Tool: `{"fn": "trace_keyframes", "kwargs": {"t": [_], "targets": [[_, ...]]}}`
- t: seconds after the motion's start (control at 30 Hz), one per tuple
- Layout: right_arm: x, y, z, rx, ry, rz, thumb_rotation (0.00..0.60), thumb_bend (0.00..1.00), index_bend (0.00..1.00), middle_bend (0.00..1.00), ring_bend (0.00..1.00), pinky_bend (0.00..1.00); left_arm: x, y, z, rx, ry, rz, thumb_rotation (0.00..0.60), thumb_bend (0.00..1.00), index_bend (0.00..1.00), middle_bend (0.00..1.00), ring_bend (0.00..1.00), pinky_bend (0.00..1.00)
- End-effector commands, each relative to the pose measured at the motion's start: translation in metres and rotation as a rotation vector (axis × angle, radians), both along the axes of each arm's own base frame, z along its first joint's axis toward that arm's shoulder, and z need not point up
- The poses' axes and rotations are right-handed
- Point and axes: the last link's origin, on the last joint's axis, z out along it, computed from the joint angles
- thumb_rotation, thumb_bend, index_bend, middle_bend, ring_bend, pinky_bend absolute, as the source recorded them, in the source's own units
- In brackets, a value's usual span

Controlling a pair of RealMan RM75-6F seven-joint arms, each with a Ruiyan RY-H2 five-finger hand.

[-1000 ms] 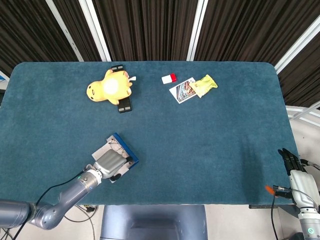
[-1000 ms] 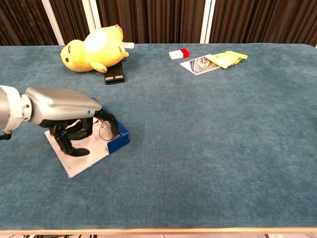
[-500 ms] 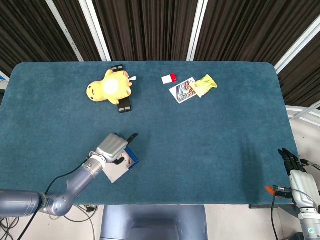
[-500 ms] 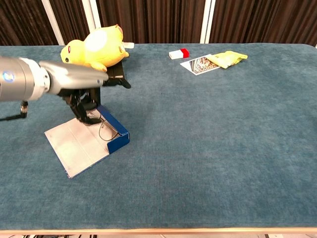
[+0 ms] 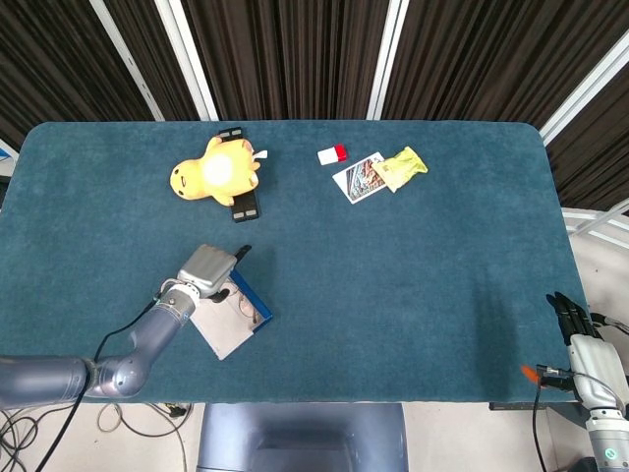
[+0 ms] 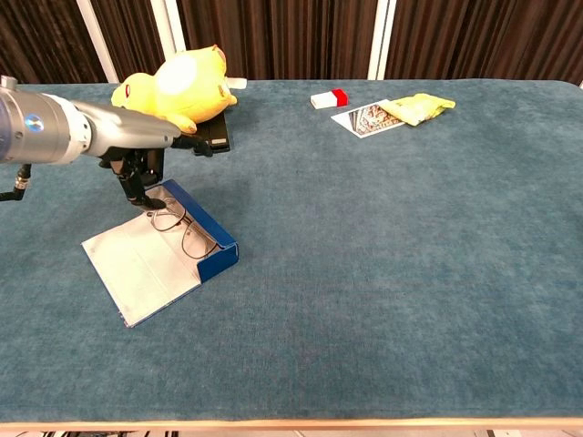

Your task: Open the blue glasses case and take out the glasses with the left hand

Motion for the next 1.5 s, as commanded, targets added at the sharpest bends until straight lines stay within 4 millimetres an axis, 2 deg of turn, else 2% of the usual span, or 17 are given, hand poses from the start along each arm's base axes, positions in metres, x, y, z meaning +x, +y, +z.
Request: {"fn": "trace_keyframes", "kwargs": {"t": [0.03,0.23,0.5,0.73,0.93,1.1,1.23,1.5], "targets": [[0.0,0.0,0.0,0.0,-0.001,0.0,0.6,0.14,0.0,0.0,0.0,0.2,-0.004,0.003,-0.007,-0.012,0.036,0.014,0.6,0.33,0.08,0.89,0.76,0.84],[0.0,0.0,0.0,0.0,0.0,0.002,0.6,0.14,0.0,0.0,0.0,0.2,-0.01,0.004,-0.008,-0.008,0.051,0.04,0.6,0.33,0.12,0.91,0.77,0.84],[0.0,0.001,0.0,-0.003,0.001,0.004,0.6,0.14,0.0,0.0,0.0,0.2,-0.021,-0.007,0.001,-0.02,0.064,0.061,0.6,0.33,0.29,0.93,0.79,0.85],[0.001,0.001,0.0,-0.003,0.001,0.005,0.6,0.14,0.0,0.0,0.0,0.2,-0.041,-0.024,0.02,-0.027,0.09,0.1,0.6,0.33,0.31,0.93,0.79,0.85],[0.001,0.001,0.0,-0.003,0.001,0.005,0.6,0.14,0.0,0.0,0.0,0.2,-0.05,-0.036,0.033,-0.033,0.091,0.125,0.6,0.33,0.33,0.93,0.79,0.85],[0.001,0.001,0.0,-0.002,-0.002,0.004,0.6,0.14,0.0,0.0,0.0,0.2,-0.051,-0.041,0.041,-0.032,0.085,0.135,0.6,0.33,0.34,0.93,0.79,0.85],[0.001,0.001,0.0,-0.003,-0.003,0.005,0.6,0.14,0.0,0.0,0.0,0.2,-0.044,-0.041,0.042,-0.013,0.048,0.124,0.6,0.33,0.34,0.93,0.79,0.85],[0.001,0.001,0.001,-0.004,-0.001,0.007,0.6,0.14,0.0,0.0,0.0,0.2,-0.027,-0.037,0.022,0.023,-0.012,-0.001,0.6,0.32,0.38,0.94,0.8,0.85]]}}
